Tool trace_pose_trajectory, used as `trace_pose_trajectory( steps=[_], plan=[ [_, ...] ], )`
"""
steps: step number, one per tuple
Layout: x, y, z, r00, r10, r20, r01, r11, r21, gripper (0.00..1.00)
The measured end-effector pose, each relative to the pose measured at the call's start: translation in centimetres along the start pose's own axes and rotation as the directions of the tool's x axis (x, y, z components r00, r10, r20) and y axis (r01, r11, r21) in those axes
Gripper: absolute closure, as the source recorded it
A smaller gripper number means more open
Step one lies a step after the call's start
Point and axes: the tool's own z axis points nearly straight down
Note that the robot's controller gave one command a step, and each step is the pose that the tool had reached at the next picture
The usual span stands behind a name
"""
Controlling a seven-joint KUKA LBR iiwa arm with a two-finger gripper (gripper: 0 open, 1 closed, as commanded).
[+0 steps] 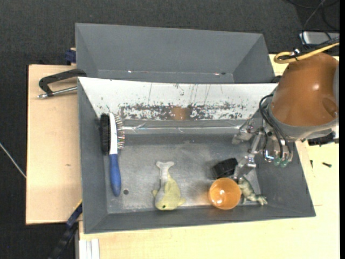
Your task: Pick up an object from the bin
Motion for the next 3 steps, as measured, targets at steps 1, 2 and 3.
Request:
trace_pose_trajectory(
  steps=[1, 2, 3],
  plan=[
    [0.0, 1.1, 11.7, 0.996, -0.092, -0.008, 0.092, 0.996, -0.002, 0.00],
    [-0.1, 1.1, 11.4, 0.996, -0.092, -0.006, 0.092, 0.996, -0.002, 1.00],
    [-1.0, -0.6, -4.3, 0.948, -0.318, 0.000, 0.318, 0.948, -0.001, 1.00]
  ],
)
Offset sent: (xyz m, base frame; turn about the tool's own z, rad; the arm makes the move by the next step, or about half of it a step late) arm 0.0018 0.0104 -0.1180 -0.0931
